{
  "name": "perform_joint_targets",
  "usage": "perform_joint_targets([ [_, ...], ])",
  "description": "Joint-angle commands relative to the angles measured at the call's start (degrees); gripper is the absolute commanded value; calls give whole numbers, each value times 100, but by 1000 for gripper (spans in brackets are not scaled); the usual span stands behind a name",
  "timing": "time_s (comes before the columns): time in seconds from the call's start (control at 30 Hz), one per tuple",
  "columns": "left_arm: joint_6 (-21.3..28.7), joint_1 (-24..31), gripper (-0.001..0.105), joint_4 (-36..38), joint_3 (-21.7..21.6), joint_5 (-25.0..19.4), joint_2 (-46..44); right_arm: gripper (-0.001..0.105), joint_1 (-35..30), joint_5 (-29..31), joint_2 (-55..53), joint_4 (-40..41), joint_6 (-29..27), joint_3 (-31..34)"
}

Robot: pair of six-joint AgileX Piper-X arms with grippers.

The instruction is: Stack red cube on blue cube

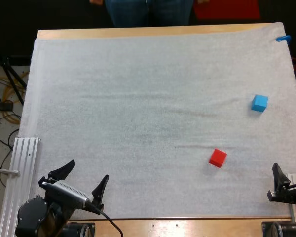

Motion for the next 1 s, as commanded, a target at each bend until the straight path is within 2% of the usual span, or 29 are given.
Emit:
perform_joint_targets([
  [0.0, -77, -23, 87, -98, -38, 34, -799, 69, -5, 11, -212, -60, 27, -32],
  [0.37, -77, -23, 87, -98, -38, 34, -799, 69, -5, 11, -212, -60, 27, -32],
  [0.6, -77, -23, 87, -98, -49, 141, -764, 69, -5, 11, -117, -63, -22, -32],
  [0.67, -143, -76, 87, -83, -151, 311, -651, 69, -5, -61, 26, -38, -177, -70],
  [0.77, -222, -330, 87, -84, -365, 601, -387, 69, -5, -167, 306, -38, -233, -226],
  [0.97, -159, -1131, 87, -79, -961, 727, 527, 69, 186, -461, 1182, 87, -253, -885],
])
